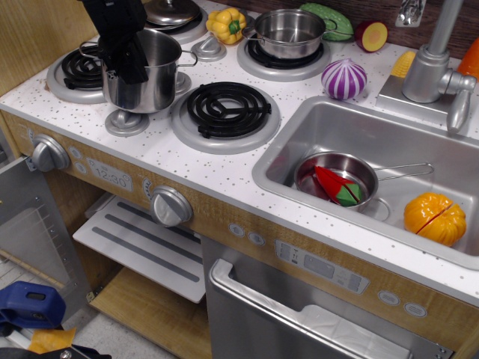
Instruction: Put pot on stove which is near stove
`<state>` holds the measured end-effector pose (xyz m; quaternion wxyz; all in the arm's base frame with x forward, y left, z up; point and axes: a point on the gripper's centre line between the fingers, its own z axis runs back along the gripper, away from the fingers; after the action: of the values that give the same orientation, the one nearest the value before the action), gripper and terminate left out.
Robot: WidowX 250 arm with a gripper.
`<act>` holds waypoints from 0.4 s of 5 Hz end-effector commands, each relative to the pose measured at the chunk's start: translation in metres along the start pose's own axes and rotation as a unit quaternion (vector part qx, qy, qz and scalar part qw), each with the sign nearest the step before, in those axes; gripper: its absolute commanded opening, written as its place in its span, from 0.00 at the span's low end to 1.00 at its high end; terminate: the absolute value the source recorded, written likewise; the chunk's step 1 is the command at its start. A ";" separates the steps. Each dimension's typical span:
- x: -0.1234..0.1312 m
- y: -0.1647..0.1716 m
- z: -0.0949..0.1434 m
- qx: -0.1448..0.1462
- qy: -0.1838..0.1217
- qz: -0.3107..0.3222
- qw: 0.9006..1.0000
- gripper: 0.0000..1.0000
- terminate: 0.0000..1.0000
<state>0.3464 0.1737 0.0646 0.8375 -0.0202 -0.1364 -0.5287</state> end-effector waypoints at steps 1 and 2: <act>-0.009 0.016 0.052 0.063 0.010 -0.039 0.997 0.00 0.00; -0.022 0.026 0.061 0.065 0.003 -0.076 0.995 0.00 0.00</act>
<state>0.3501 0.2155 0.1021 0.7861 0.0162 -0.1607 -0.5966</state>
